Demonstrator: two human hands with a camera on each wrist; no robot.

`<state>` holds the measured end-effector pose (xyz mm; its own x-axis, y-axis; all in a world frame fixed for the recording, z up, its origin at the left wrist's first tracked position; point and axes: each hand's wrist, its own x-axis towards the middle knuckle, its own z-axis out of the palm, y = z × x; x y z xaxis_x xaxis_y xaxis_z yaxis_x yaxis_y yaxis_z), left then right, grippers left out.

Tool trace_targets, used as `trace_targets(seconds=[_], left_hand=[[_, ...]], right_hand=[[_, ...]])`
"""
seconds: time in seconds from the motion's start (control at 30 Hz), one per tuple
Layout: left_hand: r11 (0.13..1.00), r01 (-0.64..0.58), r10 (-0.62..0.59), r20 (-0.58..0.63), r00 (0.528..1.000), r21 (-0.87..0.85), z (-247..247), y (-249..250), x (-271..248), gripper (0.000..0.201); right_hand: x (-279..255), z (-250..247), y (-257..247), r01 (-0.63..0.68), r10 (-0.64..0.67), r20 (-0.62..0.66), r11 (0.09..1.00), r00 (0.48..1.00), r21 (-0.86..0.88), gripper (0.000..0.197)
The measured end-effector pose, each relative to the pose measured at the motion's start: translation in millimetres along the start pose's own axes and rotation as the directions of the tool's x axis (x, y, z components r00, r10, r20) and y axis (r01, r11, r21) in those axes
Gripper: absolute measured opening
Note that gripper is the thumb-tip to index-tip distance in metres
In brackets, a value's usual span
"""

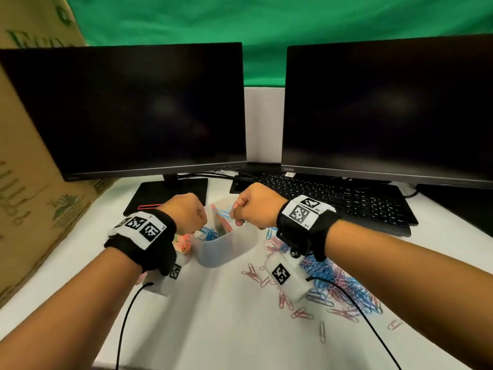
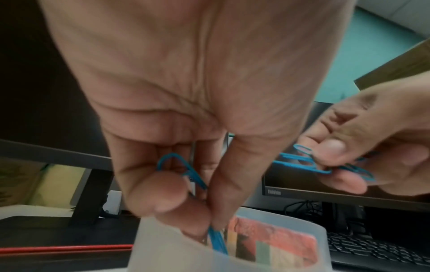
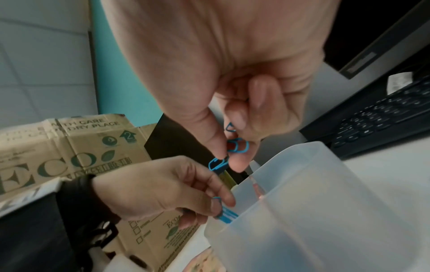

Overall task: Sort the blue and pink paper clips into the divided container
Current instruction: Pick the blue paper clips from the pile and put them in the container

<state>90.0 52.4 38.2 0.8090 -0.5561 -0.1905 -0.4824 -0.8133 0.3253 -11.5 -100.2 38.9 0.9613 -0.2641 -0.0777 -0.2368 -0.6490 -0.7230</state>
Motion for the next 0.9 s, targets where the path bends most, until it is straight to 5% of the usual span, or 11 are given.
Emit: trace_targets(seconds=[0.27,0.6,0.9], left_hand=[[0.998,-0.016,0.014,-0.023,1.000,-0.068,2,-1,5,0.036],[0.995,-0.043,0.030,-0.142,0.989,-0.093,-4,-2,-6,0.032],[0.966,-0.207,0.193,-0.105,0.976,-0.154,13,27,-25,0.022]], right_hand=[[35,23,-17,-0.055,0.052,-0.017,0.977,0.998,-0.205,0.022],[47,26,-31,-0.064,0.084,0.162,0.990,0.983,-0.127,0.028],[-11,-11,7,0.045,-0.045,0.006,0.985,0.999,-0.166,0.025]])
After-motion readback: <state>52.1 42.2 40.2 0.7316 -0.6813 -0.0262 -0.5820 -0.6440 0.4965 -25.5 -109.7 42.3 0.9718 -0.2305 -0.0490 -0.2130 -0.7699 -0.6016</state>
